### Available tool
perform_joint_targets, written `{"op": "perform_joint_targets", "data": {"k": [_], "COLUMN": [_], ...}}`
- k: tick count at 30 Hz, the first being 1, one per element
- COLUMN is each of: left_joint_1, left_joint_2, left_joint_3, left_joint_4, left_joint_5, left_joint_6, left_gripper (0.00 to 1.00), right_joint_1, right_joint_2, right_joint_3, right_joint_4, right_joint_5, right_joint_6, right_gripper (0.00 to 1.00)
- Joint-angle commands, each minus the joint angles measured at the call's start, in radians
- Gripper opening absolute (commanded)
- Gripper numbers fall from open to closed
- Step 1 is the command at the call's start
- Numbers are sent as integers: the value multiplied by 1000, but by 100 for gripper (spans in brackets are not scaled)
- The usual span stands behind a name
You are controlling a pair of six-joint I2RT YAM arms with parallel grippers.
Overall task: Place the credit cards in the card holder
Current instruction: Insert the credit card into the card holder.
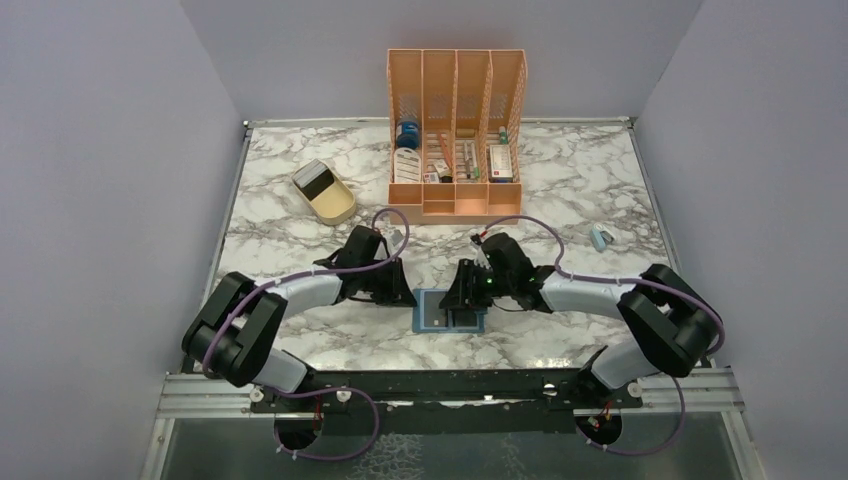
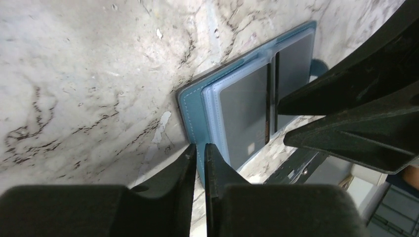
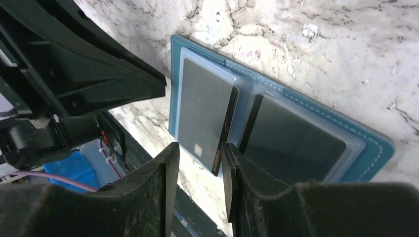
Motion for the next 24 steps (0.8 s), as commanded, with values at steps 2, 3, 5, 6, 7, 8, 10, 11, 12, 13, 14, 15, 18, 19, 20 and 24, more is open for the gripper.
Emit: {"op": "perform_joint_targets", "data": {"k": [2,3,5,6,7,8,10,11,12,13,14,15,18,19,20,24], "left_joint_1": [-6,-7,-7,-6,-6,-6,-6,-6,-7,-6,-6,-6,-7,-6,-6,-6], "left_joint_2": [-104,-117,-141,-148,-151,-150,-143,-141,-139,-137,-135,-133,-125,-124,-124,-134], "left_joint_3": [-7,-9,-17,-21,-26,-31,-40,-46,-53,-60,-67,-73,-97,-104,-112,-138], "left_joint_4": [1,2,6,8,12,15,23,33,42,51,56,62,86,98,115,155], "left_joint_5": [-69,-77,-93,-100,-103,-101,-88,-79,-71,-66,-64,-65,-66,-61,-58,-59], "left_joint_6": [-41,-44,-47,-49,-49,-50,-52,-52,-53,-52,-53,-54,-75,-86,-98,-135], "left_gripper": [25,29,35,38,39,41,44,46,48,49,49,50,50,50,50,50], "right_joint_1": [5,6,5,6,5,6,6,5,6,6,5,7,7,8,11,21], "right_joint_2": [-90,-93,-91,-85,-79,-71,-48,-35,-24,-13,-3,6,46,65,79,90], "right_joint_3": [29,26,20,16,13,10,7,8,9,12,16,17,19,25,28,28], "right_joint_4": [-107,-112,-110,-103,-91,-78,-51,-39,-30,-21,-13,-3,31,36,46,74], "right_joint_5": [48,54,57,55,48,39,25,18,13,8,5,4,-12,-26,-38,-50], "right_joint_6": [-54,-57,-55,-49,-44,-41,-30,-27,-26,-25,-27,-29,-50,-57,-65,-56], "right_gripper": [37,39,43,44,44,44,43,42,41,39,38,37,35,33,31,17]}}
